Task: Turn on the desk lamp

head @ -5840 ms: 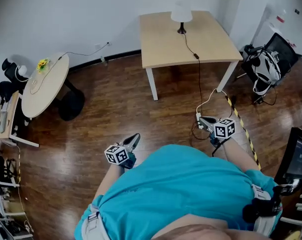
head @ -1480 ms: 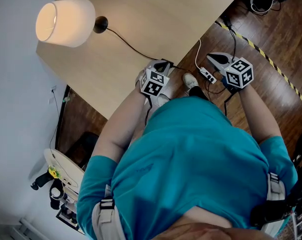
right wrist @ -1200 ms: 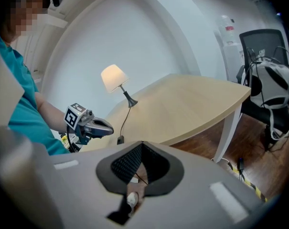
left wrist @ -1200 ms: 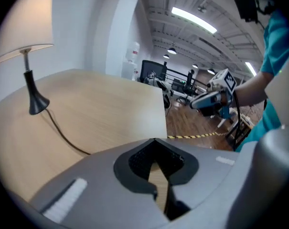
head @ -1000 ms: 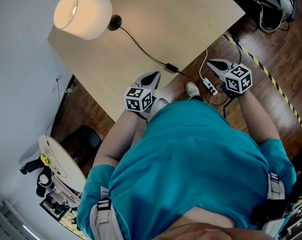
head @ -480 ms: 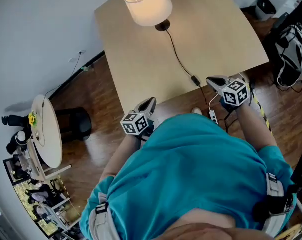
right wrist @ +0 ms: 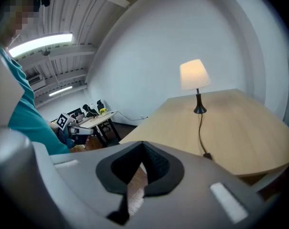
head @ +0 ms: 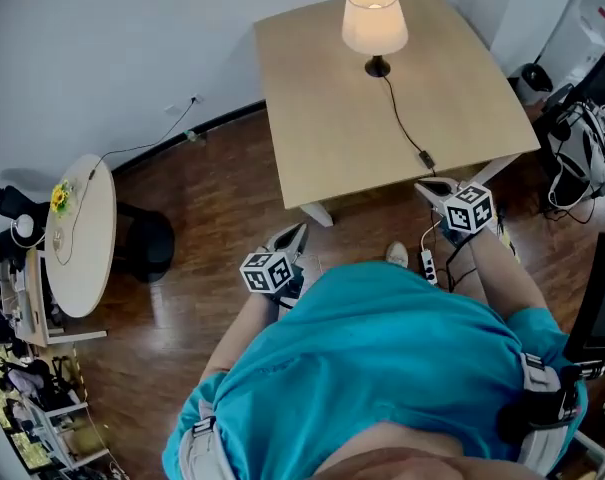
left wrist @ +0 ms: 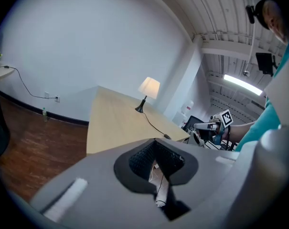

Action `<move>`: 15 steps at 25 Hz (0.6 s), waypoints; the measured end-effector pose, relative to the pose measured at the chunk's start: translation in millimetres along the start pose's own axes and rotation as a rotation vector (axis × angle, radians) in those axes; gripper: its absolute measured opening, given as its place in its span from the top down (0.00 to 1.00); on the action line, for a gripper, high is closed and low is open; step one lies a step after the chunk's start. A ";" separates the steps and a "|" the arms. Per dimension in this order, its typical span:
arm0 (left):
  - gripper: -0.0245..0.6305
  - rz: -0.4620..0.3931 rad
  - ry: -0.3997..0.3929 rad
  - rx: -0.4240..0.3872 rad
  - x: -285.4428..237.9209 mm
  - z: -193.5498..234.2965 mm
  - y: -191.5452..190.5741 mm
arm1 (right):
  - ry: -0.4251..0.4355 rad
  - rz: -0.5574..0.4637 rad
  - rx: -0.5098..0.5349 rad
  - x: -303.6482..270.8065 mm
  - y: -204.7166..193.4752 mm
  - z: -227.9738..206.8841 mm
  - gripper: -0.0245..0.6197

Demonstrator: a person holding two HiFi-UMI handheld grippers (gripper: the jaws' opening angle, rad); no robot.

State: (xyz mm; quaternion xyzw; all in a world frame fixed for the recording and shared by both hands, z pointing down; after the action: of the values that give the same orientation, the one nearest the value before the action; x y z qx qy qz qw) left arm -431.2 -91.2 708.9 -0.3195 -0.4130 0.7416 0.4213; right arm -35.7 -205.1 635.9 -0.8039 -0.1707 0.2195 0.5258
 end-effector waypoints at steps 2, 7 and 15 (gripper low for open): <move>0.96 -0.014 -0.013 0.005 45.5 4.1 -3.9 | -0.015 -0.003 -0.014 11.0 -18.7 41.7 0.96; 0.96 -0.021 -0.001 0.077 128.8 33.5 8.3 | -0.044 0.045 -0.028 18.6 -33.8 128.2 0.96; 0.96 -0.036 -0.049 0.127 172.8 7.8 -20.0 | -0.092 0.047 -0.001 62.8 -48.9 180.0 0.96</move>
State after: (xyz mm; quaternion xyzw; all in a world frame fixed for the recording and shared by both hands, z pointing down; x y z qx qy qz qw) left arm -506.6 65.8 708.3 -0.2666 -0.3810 0.7662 0.4435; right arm -80.6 -15.7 606.8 -0.7969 -0.1759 0.2685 0.5118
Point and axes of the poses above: the fingertips, and each gripper's own axes: x backward along the fingers, z to its left, y out of its top, the point moved 9 cm from there along x, backward along the fingers, and after that the axes turned 13 degrees about -z, right-handed, at the moved point
